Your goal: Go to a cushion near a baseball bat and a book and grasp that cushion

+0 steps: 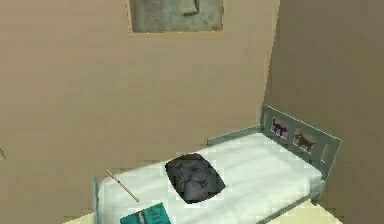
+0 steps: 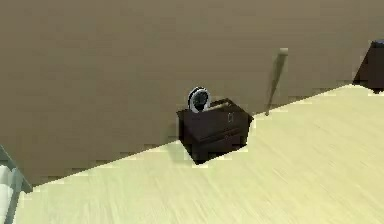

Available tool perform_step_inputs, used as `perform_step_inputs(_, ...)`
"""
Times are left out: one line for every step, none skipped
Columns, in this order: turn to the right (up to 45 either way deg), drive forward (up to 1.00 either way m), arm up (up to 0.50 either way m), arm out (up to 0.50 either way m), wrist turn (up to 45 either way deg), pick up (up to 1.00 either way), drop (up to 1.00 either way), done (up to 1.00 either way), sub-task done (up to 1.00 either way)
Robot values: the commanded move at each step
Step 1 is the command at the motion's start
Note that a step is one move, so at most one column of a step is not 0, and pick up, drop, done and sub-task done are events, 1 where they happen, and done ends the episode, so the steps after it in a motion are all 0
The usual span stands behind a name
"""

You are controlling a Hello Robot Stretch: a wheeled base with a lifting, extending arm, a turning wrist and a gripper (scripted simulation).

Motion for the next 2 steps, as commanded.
perform_step_inputs(42.0,0.00,0.00,0.00,0.0,0.00,0.00,0.00,0.00)
perform_step_inputs(0.0,1.00,0.00,0.00,0.0,0.00,0.00,0.00,0.00)
